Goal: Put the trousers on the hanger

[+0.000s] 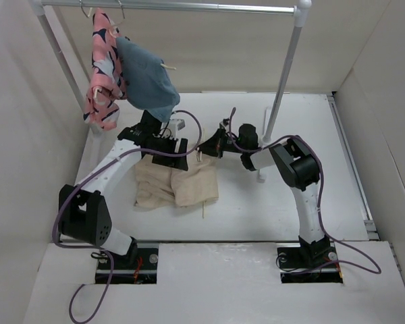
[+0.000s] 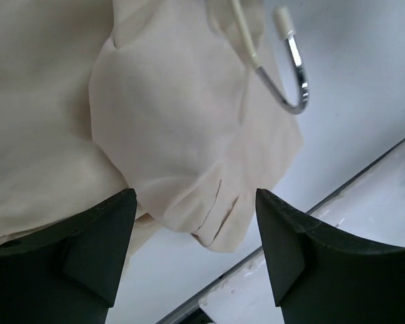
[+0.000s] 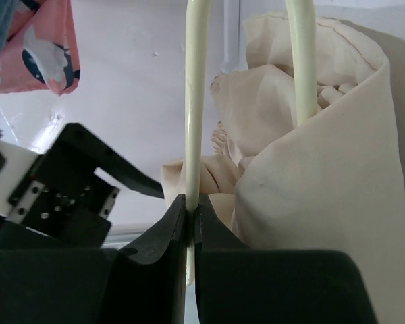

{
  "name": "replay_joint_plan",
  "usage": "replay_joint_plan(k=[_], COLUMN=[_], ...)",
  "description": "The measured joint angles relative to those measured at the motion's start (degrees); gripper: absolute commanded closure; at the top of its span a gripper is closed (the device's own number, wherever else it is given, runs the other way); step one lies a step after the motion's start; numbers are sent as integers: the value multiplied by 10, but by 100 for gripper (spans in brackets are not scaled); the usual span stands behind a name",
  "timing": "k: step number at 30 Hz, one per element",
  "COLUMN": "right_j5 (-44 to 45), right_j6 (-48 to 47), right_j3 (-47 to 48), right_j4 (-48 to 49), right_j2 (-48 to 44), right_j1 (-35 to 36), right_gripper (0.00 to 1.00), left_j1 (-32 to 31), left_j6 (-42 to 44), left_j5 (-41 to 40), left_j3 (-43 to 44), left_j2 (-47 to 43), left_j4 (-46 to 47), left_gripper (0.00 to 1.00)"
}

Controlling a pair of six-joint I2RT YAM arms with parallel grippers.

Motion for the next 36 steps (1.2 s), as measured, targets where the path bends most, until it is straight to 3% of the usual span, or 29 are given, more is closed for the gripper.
replay_joint_plan(k=[9, 12, 14, 15, 18, 29, 36], right_j5=[-2, -2, -2, -2, -3, -61, -149], right_j6=[2, 2, 2, 2, 2, -6, 120], right_j3=[0, 0, 0, 0, 0, -19, -49], right_j4=[10, 12, 15, 16, 20, 62, 153], right_j2=[0, 0, 0, 0, 0, -16, 9], right_j1=[2, 3, 3, 4, 4, -15, -33], right_gripper=[100, 100, 100, 100, 100, 100, 100], left_j1=[-17, -19, -20, -20, -20, -7, 6], left_j6=[33, 40, 44, 45, 55, 140, 199], left_j5=[-46, -61, -70, -73, -72, 5, 94], left_j3=[-9, -19, -34, -41, -54, 7, 106], left_j2=[43, 59, 73, 80, 98, 52, 2], left_j4=[23, 38, 48, 50, 52, -36, -140], left_gripper=[27, 37, 49, 67, 100, 100, 100])
